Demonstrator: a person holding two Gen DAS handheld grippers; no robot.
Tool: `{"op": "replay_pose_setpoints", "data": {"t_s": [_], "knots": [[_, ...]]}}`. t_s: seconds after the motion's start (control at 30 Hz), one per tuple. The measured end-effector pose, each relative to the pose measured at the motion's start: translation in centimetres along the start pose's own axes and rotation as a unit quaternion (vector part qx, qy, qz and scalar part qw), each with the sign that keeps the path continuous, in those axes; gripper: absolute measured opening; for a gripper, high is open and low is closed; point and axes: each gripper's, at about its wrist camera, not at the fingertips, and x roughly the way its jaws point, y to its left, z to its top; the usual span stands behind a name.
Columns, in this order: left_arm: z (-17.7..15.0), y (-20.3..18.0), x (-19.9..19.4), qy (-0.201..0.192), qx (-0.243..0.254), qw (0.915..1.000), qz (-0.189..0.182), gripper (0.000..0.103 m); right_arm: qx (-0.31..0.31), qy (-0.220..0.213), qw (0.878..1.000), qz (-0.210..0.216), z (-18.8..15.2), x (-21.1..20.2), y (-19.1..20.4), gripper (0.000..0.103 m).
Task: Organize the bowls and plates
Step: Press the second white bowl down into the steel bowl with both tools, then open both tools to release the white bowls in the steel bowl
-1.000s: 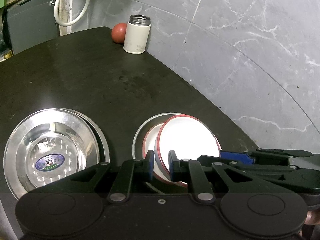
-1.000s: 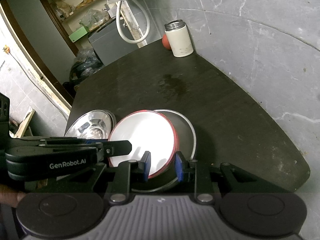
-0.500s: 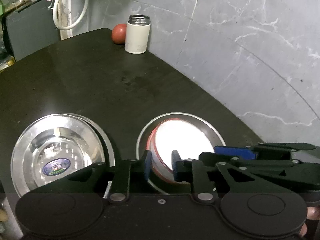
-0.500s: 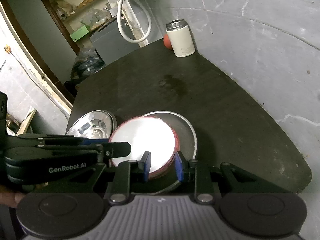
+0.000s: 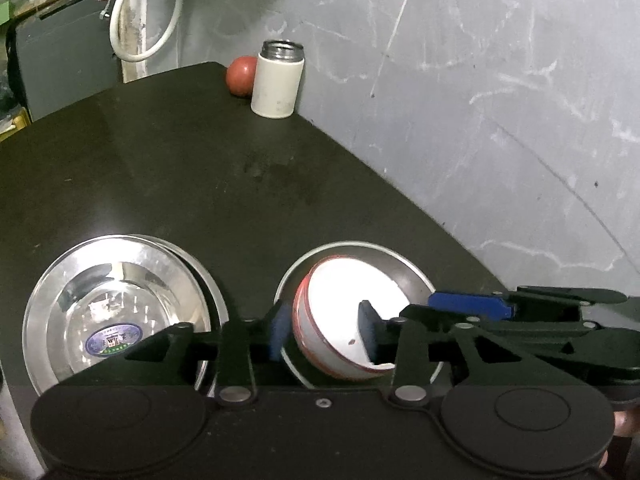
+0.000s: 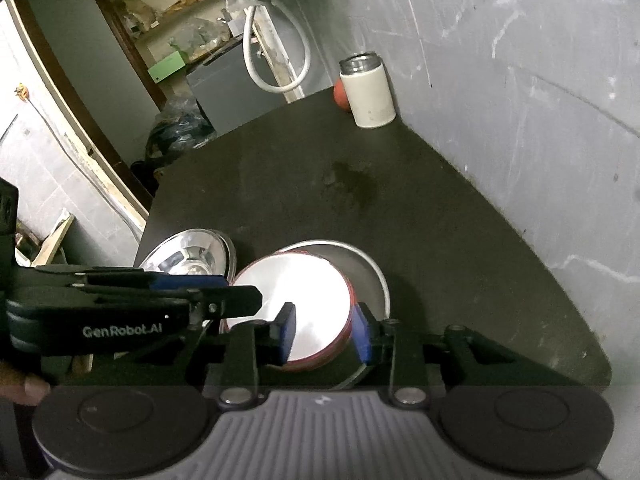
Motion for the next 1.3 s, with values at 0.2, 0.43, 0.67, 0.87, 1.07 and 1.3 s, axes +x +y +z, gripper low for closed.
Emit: {"op": "replay_pose_setpoints", "data": {"t_s": [0.2, 0.43, 0.67, 0.87, 1.07, 1.3], "knots": [[-0.2, 0.7, -1.2, -0.021, -0.024, 0.9995, -0.007, 0.065, -0.012, -0.021, 1.0, -0.009, 0.3, -1.5, -0.1, 0.066], [-0.8, 2.3, -2.9, -0.031, -0.071, 0.997, 0.0, 0.099, -0.007, -0.036, 0.999, -0.019, 0.8, -2.3, -0.7, 0.102], [-2.7, 2.9, -3.8, -0.006, -0.092, 0.9958, -0.004, 0.102, -0.017, -0.018, 0.998, -0.057, 1.3, -1.8, -1.1, 0.103], [-3.7, 3.2, -2.6, 0.01, -0.113, 0.9935, 0.001, 0.102, -0.039, 0.013, 0.992, -0.118, 1.5, -0.6, -1.7, 0.103], [-4.4, 3.1, -0.7, 0.038, -0.138, 0.9897, 0.008, 0.102, -0.059, 0.051, 0.986, -0.145, 1.7, 1.0, -2.3, 0.103], [-4.6, 2.8, -0.5, 0.039, -0.139, 0.9894, 0.011, 0.102, -0.089, 0.081, 0.981, -0.152, 2.0, 2.9, -1.7, 0.102]]}}
